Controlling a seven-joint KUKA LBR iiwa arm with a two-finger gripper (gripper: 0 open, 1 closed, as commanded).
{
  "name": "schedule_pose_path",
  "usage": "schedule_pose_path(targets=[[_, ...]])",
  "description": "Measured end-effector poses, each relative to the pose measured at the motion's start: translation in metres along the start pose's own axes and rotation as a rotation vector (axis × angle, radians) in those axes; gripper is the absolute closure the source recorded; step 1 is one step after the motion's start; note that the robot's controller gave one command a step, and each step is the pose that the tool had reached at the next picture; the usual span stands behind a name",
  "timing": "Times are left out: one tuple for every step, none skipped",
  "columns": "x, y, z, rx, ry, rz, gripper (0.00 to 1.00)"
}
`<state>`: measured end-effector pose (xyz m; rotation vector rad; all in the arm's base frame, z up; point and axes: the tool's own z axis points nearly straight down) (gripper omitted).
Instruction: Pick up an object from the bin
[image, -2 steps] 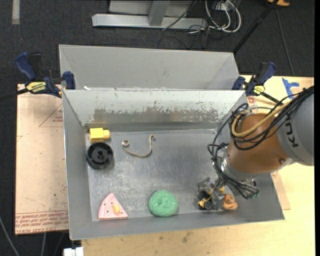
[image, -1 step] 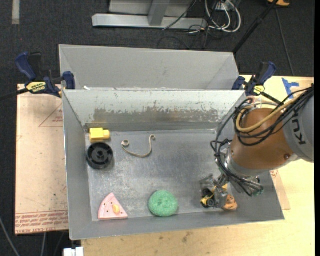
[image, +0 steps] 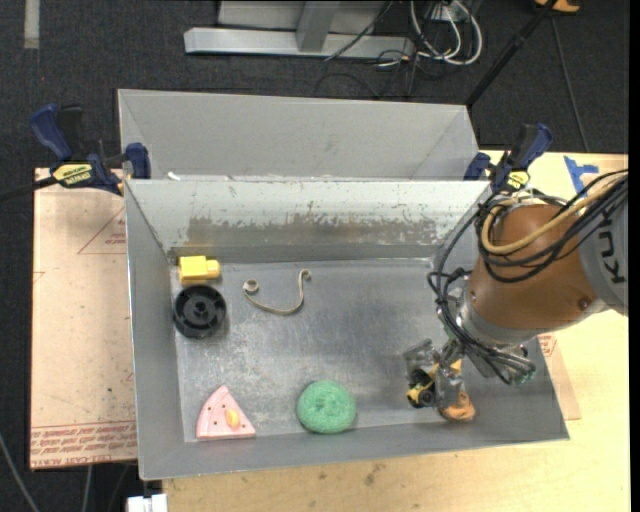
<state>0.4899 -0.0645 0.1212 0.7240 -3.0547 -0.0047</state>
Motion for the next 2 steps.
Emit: schedule_pose_path(targets=[[-0.001,0.000,-0.017,0.003,-0.004,0.000,1.00],[-0.001,0.000,-0.030,0.004,-0.006,0.001,1.00]])
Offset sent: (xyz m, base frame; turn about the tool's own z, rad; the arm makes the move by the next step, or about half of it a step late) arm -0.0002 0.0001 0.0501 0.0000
